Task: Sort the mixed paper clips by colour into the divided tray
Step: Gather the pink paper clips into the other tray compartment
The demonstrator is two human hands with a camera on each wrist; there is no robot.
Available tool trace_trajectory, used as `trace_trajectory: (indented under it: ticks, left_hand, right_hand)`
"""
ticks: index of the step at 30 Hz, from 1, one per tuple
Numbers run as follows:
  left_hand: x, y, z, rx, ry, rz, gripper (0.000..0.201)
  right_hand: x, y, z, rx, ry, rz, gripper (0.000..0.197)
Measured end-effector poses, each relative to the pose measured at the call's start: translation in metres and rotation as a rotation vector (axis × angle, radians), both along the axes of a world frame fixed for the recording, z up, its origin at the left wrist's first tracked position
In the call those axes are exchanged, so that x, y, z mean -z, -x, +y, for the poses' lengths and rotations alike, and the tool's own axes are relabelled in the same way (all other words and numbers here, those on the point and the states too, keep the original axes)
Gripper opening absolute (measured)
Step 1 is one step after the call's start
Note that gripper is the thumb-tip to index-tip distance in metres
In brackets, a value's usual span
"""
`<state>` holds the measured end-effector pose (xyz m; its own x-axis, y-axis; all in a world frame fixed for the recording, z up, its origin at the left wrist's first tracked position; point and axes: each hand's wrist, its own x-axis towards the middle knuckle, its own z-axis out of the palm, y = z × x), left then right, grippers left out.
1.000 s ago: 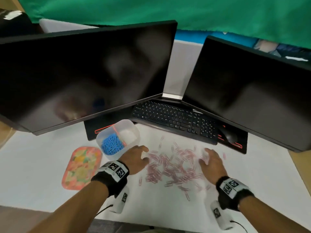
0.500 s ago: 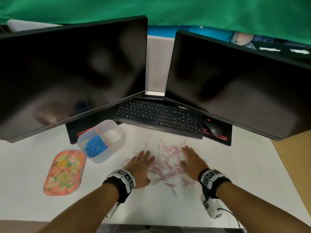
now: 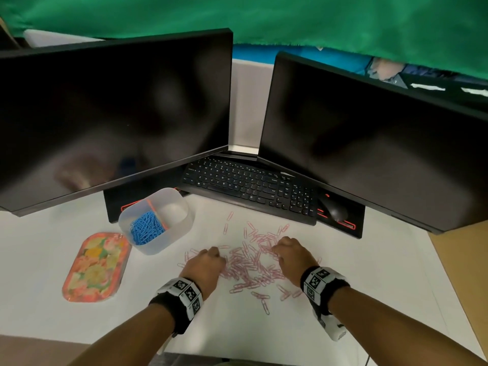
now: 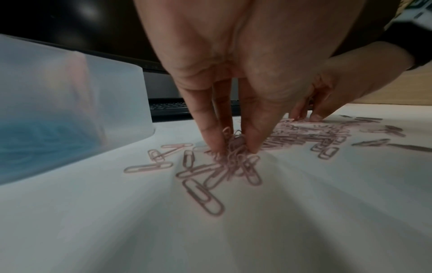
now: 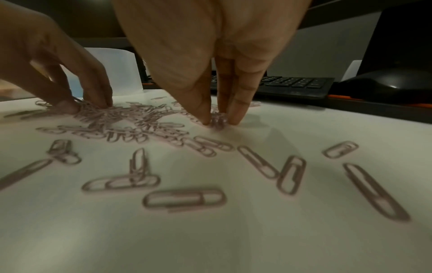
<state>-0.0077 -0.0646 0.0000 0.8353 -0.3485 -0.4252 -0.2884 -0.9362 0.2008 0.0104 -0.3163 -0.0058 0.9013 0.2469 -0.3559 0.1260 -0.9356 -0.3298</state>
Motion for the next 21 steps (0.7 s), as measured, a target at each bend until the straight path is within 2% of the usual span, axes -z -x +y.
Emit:
trace_trajectory:
  ticks: [6, 13, 21]
  left_hand:
    - [-0.001, -0.008, -0.008, -0.059, 0.035, 0.027, 0.036]
    - [-0.009, -0.012, -0.008, -0.209, 0.19, 0.06, 0.038]
    - [-0.041, -0.02, 0.01, -0.4, 0.405, -0.1, 0.029]
  right_hand:
    - [0.0, -0.002, 0.001, 0.045, 0.008, 0.05, 0.032]
    - [-0.004, -0.005, 0.002, 0.111, -0.04, 0.071, 0.03]
    - [-0.005, -0.001, 0.004, 0.12, -0.061, 0.058, 0.023]
